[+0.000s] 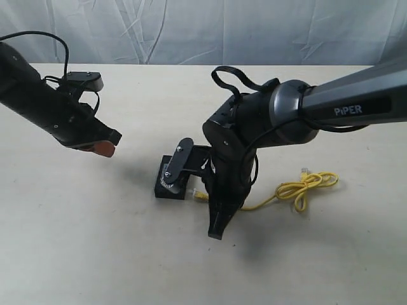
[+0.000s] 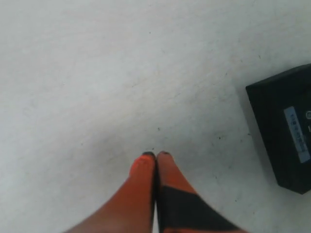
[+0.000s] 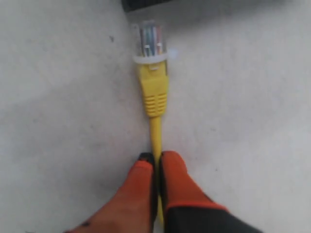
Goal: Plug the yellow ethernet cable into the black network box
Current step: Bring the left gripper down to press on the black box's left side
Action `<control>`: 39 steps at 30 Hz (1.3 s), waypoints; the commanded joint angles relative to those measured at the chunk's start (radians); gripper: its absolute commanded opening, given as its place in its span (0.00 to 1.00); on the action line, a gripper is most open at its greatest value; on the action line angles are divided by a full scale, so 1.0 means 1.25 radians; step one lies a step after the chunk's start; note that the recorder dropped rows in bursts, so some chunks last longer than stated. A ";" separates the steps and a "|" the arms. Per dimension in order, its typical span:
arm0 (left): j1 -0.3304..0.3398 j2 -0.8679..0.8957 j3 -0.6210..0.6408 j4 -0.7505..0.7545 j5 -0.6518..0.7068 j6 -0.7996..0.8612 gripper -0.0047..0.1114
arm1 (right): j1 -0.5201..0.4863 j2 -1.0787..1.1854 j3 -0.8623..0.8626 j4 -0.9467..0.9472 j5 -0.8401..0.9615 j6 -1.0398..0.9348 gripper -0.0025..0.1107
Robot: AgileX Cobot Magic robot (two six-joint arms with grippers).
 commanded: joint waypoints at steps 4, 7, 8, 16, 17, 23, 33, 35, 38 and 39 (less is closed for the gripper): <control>-0.003 0.005 -0.005 -0.032 0.004 0.106 0.04 | 0.023 0.019 -0.003 0.021 -0.066 0.003 0.02; -0.003 0.013 -0.005 -0.082 0.007 0.220 0.04 | 0.023 0.017 -0.003 0.021 -0.061 0.003 0.02; -0.003 0.014 -0.005 -0.100 0.009 0.261 0.04 | 0.023 0.016 -0.003 0.021 -0.052 0.003 0.02; 0.014 0.080 -0.025 -0.280 0.105 0.537 0.04 | 0.019 -0.040 -0.003 0.019 0.073 0.022 0.02; 0.022 0.092 -0.038 -0.291 0.134 0.541 0.04 | 0.019 -0.047 -0.003 0.019 0.086 0.027 0.02; 0.039 0.148 -0.070 -0.316 0.193 0.541 0.04 | 0.019 -0.057 -0.003 -0.037 0.090 0.123 0.02; 0.022 0.204 -0.076 -0.384 0.255 0.618 0.04 | 0.019 -0.049 -0.003 -0.041 0.034 0.191 0.02; 0.022 0.207 -0.076 -0.381 0.255 0.618 0.04 | 0.019 -0.032 -0.003 -0.041 0.034 0.200 0.02; 0.022 0.215 -0.076 -0.375 0.253 0.618 0.04 | 0.019 -0.007 -0.003 -0.037 0.034 0.206 0.02; 0.022 0.218 -0.076 -0.375 0.253 0.618 0.04 | 0.019 -0.001 -0.003 -0.035 0.032 0.216 0.02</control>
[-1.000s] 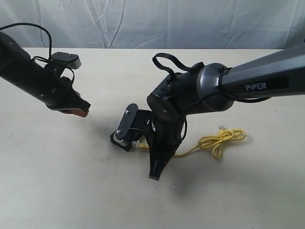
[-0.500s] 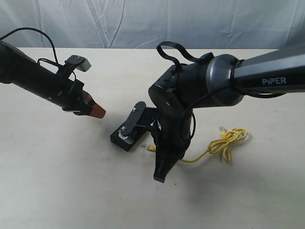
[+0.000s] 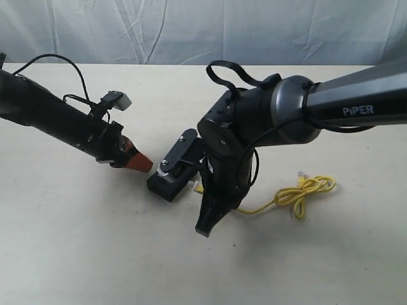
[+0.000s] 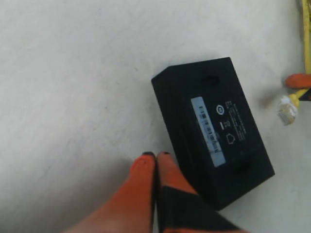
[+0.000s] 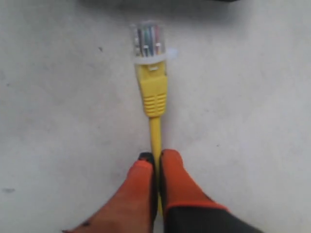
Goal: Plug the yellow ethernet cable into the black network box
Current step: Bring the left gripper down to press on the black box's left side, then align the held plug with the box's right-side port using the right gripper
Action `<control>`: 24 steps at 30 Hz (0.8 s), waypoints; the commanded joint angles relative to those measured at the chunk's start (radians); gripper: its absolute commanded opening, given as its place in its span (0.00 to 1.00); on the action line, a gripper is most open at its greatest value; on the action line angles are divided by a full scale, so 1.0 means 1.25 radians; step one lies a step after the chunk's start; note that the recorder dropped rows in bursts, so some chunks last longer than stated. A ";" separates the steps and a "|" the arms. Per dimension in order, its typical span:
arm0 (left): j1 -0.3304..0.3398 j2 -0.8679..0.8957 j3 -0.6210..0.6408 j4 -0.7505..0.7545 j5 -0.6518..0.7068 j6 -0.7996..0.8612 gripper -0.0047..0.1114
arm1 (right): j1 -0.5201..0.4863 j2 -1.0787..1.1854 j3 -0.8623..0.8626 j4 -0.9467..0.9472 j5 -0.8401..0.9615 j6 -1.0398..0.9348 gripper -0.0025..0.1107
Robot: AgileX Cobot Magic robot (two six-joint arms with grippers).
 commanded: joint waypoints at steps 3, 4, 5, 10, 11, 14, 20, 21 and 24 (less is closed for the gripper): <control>-0.003 0.017 -0.003 -0.022 0.013 0.008 0.04 | 0.001 0.030 0.003 0.001 -0.034 0.037 0.02; -0.003 0.020 -0.003 -0.026 0.016 0.008 0.04 | 0.001 0.030 0.003 0.001 -0.042 0.037 0.02; -0.003 0.022 -0.003 -0.031 0.020 0.010 0.04 | 0.001 0.030 0.003 0.003 -0.053 0.039 0.02; -0.003 0.033 -0.003 -0.033 0.042 0.026 0.04 | 0.001 0.039 0.003 0.015 -0.078 0.039 0.02; -0.003 0.037 -0.003 -0.035 0.050 0.044 0.04 | 0.001 0.042 0.003 0.015 -0.080 0.039 0.02; -0.003 0.048 -0.003 -0.037 0.073 0.087 0.04 | 0.001 0.051 0.003 0.011 -0.080 0.039 0.02; -0.003 0.064 -0.003 -0.037 0.073 0.096 0.04 | 0.001 0.057 0.003 0.011 -0.088 0.039 0.02; -0.003 0.064 -0.003 -0.037 0.073 0.097 0.04 | 0.001 0.057 0.003 0.011 -0.088 0.037 0.02; -0.003 0.064 -0.003 -0.037 0.073 0.097 0.04 | 0.002 0.057 0.003 0.007 -0.063 0.034 0.02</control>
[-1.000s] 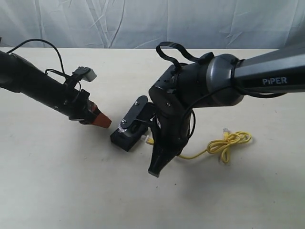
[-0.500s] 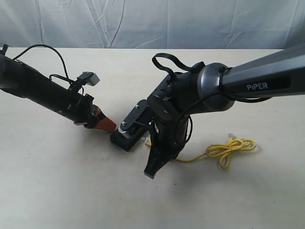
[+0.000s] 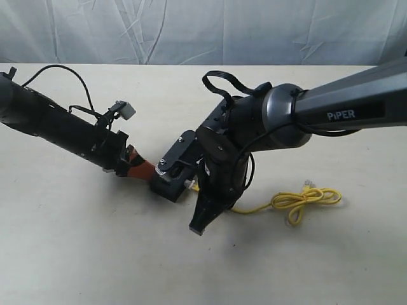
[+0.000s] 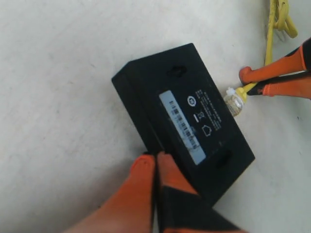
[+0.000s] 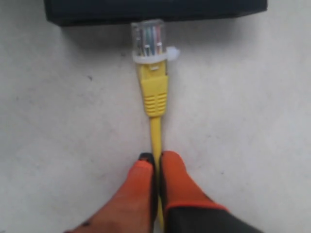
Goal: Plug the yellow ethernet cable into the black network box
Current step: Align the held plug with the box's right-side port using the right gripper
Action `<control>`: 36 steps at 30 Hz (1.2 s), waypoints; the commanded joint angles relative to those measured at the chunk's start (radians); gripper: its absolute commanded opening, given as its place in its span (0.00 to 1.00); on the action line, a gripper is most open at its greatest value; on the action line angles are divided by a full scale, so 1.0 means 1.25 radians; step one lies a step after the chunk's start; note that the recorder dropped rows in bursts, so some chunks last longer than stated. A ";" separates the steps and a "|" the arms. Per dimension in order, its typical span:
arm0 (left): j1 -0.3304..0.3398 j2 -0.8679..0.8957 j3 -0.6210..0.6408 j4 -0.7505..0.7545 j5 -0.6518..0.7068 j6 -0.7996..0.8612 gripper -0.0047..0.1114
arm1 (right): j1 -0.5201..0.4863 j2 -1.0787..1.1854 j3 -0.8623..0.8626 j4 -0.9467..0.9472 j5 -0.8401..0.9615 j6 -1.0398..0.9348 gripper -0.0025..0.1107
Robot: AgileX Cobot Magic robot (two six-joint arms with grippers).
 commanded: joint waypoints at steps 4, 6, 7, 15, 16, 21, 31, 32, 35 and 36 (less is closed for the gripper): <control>-0.002 0.009 0.000 0.008 -0.008 0.006 0.04 | 0.001 0.023 0.006 -0.098 0.041 0.018 0.02; -0.002 0.009 0.000 0.008 -0.008 0.006 0.04 | 0.001 0.023 0.006 -0.129 0.057 0.039 0.02; -0.002 0.009 0.000 0.008 -0.008 0.006 0.04 | 0.001 0.023 0.006 -0.131 0.064 0.041 0.02; -0.002 0.009 0.000 0.008 -0.009 0.006 0.04 | 0.001 0.023 -0.067 -0.122 0.155 0.062 0.02; -0.002 0.009 0.000 0.008 -0.009 0.006 0.04 | 0.001 0.023 -0.083 -0.122 0.169 0.062 0.02; -0.002 0.009 0.000 0.008 -0.009 0.006 0.04 | 0.001 0.032 -0.132 -0.118 0.228 0.059 0.02; -0.002 0.009 0.000 0.008 -0.011 0.006 0.04 | 0.001 0.047 -0.134 -0.115 0.229 0.053 0.02; -0.002 0.009 0.000 0.008 -0.011 0.006 0.04 | 0.001 0.046 -0.134 -0.114 0.224 0.049 0.02; -0.002 0.009 0.000 0.008 -0.013 0.006 0.04 | 0.001 0.050 -0.134 -0.088 0.201 0.019 0.02; -0.002 0.009 0.000 0.008 -0.013 0.006 0.04 | 0.001 0.052 -0.134 -0.086 0.191 0.019 0.02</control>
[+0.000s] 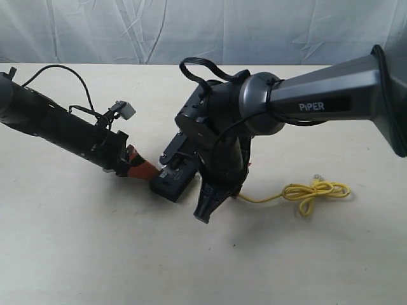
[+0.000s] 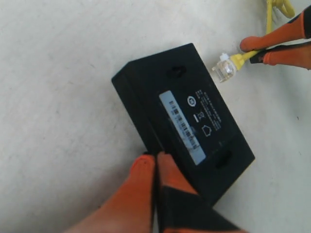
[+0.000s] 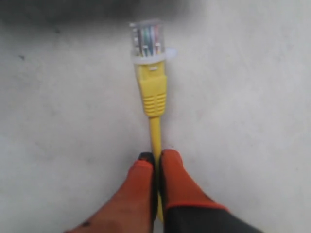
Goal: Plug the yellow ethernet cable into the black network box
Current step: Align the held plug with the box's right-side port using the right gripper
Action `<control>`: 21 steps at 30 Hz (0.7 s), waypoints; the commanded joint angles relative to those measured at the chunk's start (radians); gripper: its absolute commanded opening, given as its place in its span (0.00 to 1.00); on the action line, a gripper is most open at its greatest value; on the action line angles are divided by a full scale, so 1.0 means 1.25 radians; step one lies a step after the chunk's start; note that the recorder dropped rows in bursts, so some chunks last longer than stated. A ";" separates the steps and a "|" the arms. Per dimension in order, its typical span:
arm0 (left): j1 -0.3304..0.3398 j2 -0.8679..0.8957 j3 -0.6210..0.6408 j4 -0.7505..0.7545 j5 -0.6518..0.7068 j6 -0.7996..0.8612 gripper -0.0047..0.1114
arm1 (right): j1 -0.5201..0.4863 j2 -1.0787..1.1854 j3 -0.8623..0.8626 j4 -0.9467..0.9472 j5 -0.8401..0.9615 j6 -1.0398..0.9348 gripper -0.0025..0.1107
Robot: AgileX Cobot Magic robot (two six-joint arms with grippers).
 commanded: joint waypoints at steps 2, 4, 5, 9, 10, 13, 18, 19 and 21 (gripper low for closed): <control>-0.002 0.009 0.000 0.009 -0.013 0.005 0.04 | -0.004 0.003 -0.005 0.020 -0.038 -0.024 0.02; -0.002 0.009 0.000 0.009 -0.013 0.005 0.04 | -0.004 0.004 -0.005 0.020 -0.037 -0.024 0.02; -0.002 0.009 0.000 0.009 -0.013 0.005 0.04 | -0.004 0.008 -0.005 0.020 -0.037 -0.024 0.02; -0.002 0.009 0.000 0.009 -0.013 0.005 0.04 | -0.004 0.025 -0.005 0.016 -0.037 -0.028 0.02; -0.002 0.009 0.000 0.009 -0.013 0.005 0.04 | -0.004 0.029 -0.005 0.013 -0.037 -0.028 0.02; -0.002 0.009 0.000 0.009 -0.013 0.005 0.04 | -0.004 0.030 -0.005 -0.004 -0.037 -0.024 0.02; -0.002 0.009 0.000 0.011 -0.012 0.005 0.04 | -0.004 0.030 -0.005 -0.017 -0.038 -0.009 0.02; -0.002 0.009 0.000 0.011 -0.012 0.005 0.04 | -0.004 0.030 -0.005 -0.019 -0.040 -0.009 0.02; -0.002 0.009 0.000 0.011 -0.014 0.005 0.04 | -0.004 0.030 -0.005 -0.019 -0.043 -0.009 0.02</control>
